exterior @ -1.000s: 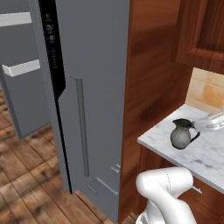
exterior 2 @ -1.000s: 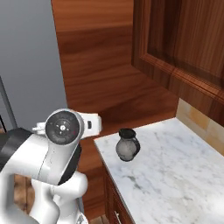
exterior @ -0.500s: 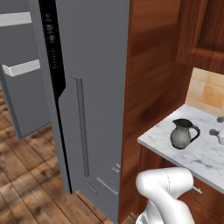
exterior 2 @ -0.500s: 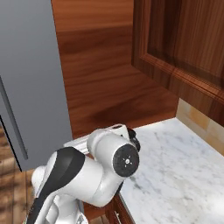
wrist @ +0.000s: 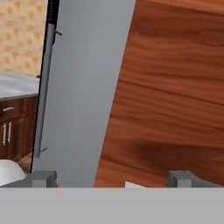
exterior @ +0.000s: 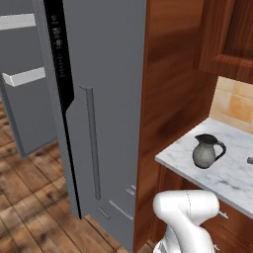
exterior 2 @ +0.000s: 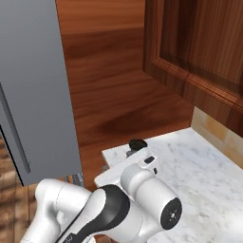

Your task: Move the tupperware and orange from the top shelf to the second highest shelf to make space. Then, place the pitcher from the counter on the cleared top shelf.

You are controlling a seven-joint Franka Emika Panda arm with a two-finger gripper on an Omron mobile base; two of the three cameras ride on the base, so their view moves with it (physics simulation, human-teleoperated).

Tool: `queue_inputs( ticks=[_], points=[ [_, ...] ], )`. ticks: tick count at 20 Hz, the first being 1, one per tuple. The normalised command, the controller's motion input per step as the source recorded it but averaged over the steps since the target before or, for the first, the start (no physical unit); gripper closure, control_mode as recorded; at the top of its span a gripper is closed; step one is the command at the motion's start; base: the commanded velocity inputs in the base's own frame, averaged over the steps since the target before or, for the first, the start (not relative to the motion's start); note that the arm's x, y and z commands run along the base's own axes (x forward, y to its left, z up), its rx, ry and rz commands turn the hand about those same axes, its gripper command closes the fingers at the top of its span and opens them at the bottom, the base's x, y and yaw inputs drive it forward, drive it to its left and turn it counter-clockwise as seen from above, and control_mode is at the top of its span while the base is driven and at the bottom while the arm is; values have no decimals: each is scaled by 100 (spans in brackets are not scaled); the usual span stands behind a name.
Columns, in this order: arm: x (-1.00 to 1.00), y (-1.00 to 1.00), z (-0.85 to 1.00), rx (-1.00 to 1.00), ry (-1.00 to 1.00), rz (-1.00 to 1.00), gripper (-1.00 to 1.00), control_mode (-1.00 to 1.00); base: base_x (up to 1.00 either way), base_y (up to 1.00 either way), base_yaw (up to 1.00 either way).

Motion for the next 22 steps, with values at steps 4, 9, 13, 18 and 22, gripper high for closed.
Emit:
queue_inputs(
  ticks=[4,9,13,18,22],
  points=[
    [28,-26,-17,4,-2,0,-100,-100,0,0,0],
    [36,-35,-5,6,2,0,-100,-100,0,0,0],
    [34,-33,-3,7,4,0,-100,-100,0,0,0],
    [26,-18,-10,6,4,0,-100,-100,0,0,0],
    [21,-1,-10,4,1,0,-100,-100,0,0,0]
  ],
)
